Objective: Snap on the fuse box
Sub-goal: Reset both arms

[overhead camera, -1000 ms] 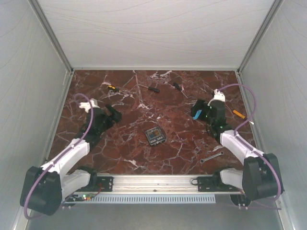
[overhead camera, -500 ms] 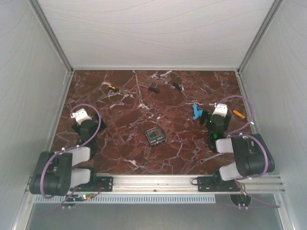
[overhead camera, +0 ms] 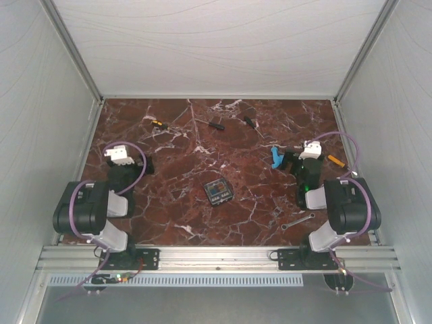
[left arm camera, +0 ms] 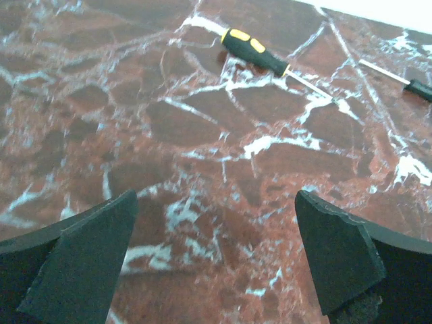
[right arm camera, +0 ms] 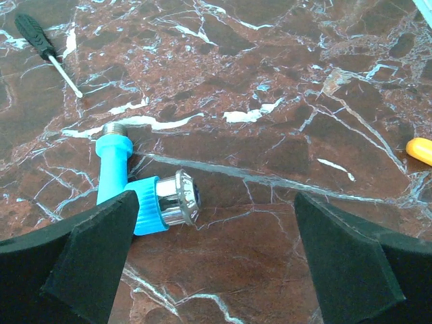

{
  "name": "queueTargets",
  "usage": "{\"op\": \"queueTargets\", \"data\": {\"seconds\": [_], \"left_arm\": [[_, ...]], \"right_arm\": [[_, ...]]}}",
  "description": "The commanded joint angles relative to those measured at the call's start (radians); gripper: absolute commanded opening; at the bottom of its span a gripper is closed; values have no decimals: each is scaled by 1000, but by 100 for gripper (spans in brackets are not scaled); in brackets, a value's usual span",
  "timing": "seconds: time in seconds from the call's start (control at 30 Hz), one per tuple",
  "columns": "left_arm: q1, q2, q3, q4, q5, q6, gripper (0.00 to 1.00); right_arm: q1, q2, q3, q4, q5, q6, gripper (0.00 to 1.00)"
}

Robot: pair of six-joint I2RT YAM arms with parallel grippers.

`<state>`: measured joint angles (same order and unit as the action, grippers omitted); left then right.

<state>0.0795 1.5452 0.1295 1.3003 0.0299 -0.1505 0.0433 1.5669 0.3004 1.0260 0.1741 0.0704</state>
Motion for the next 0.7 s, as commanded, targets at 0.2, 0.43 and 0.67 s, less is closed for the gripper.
{"op": "queueTargets", "data": {"seconds": [0.2,0.43,0.67], "left_arm": [[-19,6,83,52,93,62,100],[-36,9,114,-5,150,109,100],[-37,10,114,-6,150,110,100]], "right_arm": [[-9,-2,14,31,-32,-9,98],[-9,-1,15,31,-31,-9,98],[-8,-2,14,31,-31,-9,98]]}}
